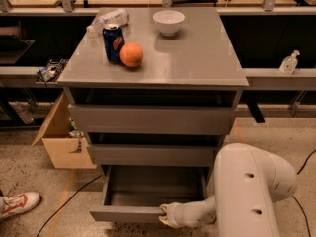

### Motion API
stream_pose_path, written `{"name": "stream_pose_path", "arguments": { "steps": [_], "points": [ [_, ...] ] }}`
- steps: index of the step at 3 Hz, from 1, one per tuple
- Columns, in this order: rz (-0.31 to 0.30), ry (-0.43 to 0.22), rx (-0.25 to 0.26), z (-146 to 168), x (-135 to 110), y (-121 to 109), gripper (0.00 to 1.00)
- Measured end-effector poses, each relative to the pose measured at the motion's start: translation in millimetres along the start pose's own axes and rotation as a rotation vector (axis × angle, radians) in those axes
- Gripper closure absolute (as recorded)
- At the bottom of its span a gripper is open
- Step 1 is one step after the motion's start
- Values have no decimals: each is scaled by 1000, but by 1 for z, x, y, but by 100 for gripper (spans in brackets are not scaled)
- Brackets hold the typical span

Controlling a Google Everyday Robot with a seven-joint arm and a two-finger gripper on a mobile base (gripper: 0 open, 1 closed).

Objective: Open bottom drawer

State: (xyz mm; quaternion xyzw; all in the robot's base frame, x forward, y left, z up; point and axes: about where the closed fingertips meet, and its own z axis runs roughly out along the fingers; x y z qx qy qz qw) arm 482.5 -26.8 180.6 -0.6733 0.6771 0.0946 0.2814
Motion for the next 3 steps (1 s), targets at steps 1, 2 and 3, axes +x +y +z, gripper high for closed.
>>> {"name": "stream_pose_path", "arguments": {
  "steps": [1,2,3],
  "points": [
    [0,-1,-1,-17,10,10,100],
    [0,-1,-1,-17,9,10,100],
    [-4,3,-14,-33,16,30,100]
  ]
}}
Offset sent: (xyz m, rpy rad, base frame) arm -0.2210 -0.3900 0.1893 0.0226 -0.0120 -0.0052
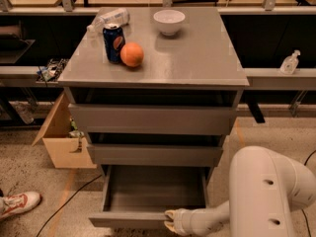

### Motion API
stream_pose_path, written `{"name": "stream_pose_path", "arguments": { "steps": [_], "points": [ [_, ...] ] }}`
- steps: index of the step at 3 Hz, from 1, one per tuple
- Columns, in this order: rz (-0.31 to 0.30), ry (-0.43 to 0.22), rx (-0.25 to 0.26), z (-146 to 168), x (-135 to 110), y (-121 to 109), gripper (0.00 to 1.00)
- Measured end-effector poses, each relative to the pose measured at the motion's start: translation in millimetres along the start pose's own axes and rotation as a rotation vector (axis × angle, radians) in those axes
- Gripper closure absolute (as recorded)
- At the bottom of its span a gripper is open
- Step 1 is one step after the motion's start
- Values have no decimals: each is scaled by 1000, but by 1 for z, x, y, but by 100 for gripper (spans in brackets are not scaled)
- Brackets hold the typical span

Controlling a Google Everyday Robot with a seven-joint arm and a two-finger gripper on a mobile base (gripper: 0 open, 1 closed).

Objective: Open bottom drawer

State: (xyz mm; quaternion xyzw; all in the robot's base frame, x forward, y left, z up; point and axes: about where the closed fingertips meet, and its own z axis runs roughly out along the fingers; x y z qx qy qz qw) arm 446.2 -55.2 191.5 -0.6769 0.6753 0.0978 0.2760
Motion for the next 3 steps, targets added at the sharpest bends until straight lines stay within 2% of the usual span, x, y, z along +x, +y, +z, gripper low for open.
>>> {"name": "stream_pose_path", "arguments": {
  "steps": [3],
  "points": [
    [1,1,-4,-11,6,9,100]
  ]
}}
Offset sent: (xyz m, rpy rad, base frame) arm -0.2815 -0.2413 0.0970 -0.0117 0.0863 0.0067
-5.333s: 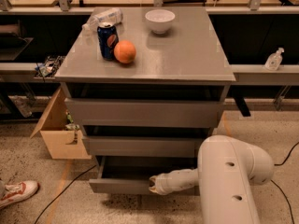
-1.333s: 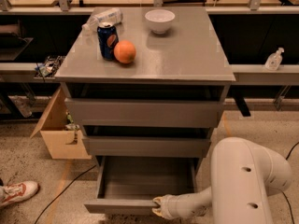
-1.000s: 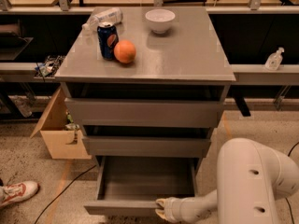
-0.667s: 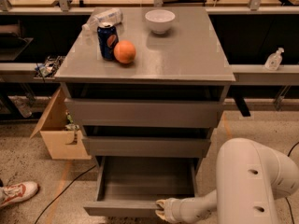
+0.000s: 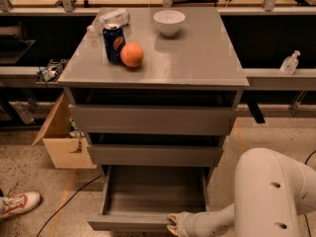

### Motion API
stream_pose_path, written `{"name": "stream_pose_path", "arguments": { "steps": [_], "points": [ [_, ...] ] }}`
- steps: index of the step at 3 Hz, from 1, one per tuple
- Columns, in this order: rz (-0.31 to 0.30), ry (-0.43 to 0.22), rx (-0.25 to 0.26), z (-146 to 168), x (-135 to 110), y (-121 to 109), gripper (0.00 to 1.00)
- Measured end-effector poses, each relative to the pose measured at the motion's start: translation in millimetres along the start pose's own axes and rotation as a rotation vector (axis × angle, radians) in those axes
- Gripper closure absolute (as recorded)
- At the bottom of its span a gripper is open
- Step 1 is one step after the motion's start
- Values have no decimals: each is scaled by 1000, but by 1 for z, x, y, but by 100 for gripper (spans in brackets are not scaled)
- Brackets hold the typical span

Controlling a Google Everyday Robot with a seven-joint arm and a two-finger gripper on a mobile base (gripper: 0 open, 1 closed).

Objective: Open bottom drawer

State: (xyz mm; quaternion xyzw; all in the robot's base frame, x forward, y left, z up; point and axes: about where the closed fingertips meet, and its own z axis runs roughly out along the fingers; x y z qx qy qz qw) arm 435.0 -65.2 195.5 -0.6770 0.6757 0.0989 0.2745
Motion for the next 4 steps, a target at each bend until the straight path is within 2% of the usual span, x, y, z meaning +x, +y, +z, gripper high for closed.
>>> {"name": "stream_pose_path", "arguments": {
  "steps": [1,2,3,4],
  "points": [
    [8,-1,-6,-11,8,17,100],
    [8,-1,-6,-11,8,16,82],
    [8,-2,-8,-10,7,17,58],
    [8,-4,-9,-8,6,16,27]
  ]
}}
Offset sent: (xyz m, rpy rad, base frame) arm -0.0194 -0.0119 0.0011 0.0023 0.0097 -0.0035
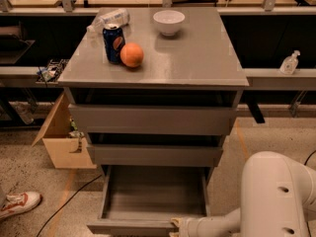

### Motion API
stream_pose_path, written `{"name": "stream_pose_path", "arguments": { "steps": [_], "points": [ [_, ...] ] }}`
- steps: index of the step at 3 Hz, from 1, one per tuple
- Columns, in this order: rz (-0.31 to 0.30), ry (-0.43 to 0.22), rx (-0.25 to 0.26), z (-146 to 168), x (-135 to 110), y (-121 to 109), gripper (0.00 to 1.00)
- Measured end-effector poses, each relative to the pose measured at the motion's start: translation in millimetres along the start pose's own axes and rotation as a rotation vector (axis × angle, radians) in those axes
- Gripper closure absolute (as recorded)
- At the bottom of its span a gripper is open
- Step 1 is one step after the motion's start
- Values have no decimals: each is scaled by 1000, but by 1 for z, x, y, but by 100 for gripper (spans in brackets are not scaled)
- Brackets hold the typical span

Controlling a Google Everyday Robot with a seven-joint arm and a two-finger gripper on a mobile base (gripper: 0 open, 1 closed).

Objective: Open bottom drawer

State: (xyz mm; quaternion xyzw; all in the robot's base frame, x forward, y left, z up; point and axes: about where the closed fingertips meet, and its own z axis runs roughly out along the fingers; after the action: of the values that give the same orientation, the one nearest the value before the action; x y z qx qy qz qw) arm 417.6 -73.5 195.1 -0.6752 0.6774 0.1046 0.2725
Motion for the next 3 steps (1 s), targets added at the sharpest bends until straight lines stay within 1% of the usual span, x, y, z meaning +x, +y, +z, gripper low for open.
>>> {"name": "stream_pose_path", "arguments": {
  "steps": [1,2,3],
  "points": [
    [0,-5,3,5,-3,-4,4],
    [-74,-34,-32,-34,-17,16,0],
    [-127,-66,18,-79,-26,15,0]
  ]
}}
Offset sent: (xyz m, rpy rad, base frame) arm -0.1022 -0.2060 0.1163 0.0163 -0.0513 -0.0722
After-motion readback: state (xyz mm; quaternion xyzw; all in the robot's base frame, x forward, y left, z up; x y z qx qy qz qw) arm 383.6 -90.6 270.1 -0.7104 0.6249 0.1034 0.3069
